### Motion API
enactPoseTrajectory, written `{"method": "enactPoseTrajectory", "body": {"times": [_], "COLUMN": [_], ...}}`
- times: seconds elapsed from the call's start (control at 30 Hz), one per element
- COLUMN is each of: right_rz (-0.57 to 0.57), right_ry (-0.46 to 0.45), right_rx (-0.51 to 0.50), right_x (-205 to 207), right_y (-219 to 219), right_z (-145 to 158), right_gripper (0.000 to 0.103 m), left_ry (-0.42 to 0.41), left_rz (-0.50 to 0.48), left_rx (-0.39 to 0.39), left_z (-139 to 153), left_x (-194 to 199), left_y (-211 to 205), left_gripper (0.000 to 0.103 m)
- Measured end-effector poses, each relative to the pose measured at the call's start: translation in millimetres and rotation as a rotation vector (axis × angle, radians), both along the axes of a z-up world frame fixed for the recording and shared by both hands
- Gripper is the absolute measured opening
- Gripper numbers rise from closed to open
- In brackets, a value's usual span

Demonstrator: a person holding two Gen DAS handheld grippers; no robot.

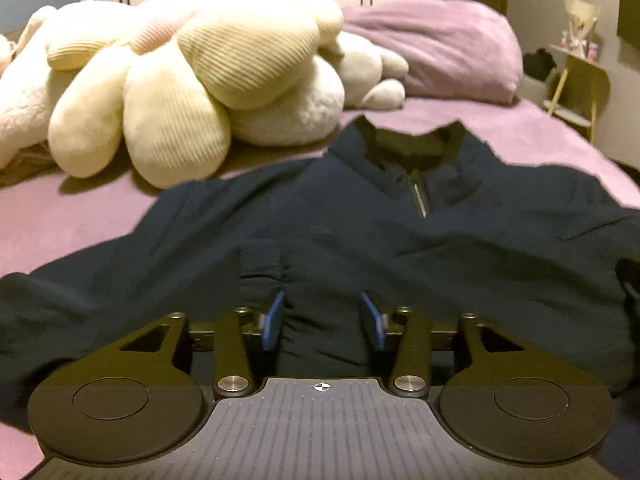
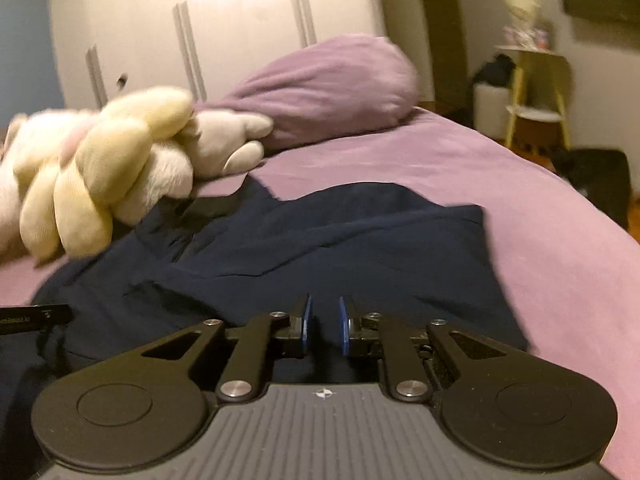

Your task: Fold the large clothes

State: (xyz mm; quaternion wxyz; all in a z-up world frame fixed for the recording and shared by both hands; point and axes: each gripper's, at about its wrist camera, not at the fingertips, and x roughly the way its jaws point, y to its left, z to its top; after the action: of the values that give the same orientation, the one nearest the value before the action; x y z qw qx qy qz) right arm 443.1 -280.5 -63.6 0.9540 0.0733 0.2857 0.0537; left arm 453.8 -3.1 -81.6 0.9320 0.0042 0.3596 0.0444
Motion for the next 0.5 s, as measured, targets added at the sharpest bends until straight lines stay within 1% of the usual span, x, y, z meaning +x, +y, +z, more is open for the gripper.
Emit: {"method": "enactPoseTrajectory", "body": {"times": [0.03,0.1,0.13,0.17,0.2,0.27,0.3,0.37,0.4,0.43,0.47,0.5], "right_rz": [0.012,0.027,0.019,0.012,-0.001,-0.057,-0.088,-0.108,-0.108,-0.107,-0.101,-0.086], "right_ry": [0.004,0.024,0.034,0.033,0.026,0.016,0.02,0.039,0.048,0.051,0.048,0.038], "right_rx": [-0.023,-0.11,-0.183,-0.231,-0.269,-0.324,-0.33,-0.245,-0.245,-0.259,-0.262,-0.237], "right_x": [9.4,22.9,29.9,33.3,35.2,38.1,39.9,41.5,40.0,37.2,29.9,20.5], "right_y": [5.2,11.9,14.2,13.5,10.7,-3.3,-11.1,-29.6,-30.2,-27.9,-25.3,-25.0], "right_z": [-3.4,-13.8,-20.8,-25.7,-29.1,-33.2,-35.3,-34.7,-31.9,-28.5,-23.1,-18.1], "right_gripper": [0.014,0.009,0.005,0.004,0.004,0.002,0.0,0.0,0.0,0.0,0.0,0.0], "left_ry": [-0.005,-0.01,-0.013,-0.016,-0.02,-0.017,-0.014,-0.002,0.0,0.002,0.006,0.007], "left_rz": [-0.002,-0.011,-0.018,-0.024,-0.027,-0.023,-0.015,-0.006,-0.008,-0.012,-0.014,-0.016], "left_rx": [0.007,0.034,0.049,0.071,0.091,0.099,0.083,0.056,0.043,0.037,0.034,0.032], "left_z": [-3.2,-8.6,-10.0,-12.0,-13.4,-14.9,-14.2,-11.3,-9.4,-8.5,-8.7,-10.3], "left_x": [1.6,7.4,9.2,11.3,13.5,16.9,17.7,16.6,14.0,11.4,9.2,7.1], "left_y": [-2.1,-4.9,-6.3,-7.8,-9.4,-9.6,-7.6,-2.6,0.2,1.9,4.0,6.5], "left_gripper": [0.051,0.055,0.056,0.059,0.064,0.067,0.067,0.067,0.068,0.07,0.074,0.077]}}
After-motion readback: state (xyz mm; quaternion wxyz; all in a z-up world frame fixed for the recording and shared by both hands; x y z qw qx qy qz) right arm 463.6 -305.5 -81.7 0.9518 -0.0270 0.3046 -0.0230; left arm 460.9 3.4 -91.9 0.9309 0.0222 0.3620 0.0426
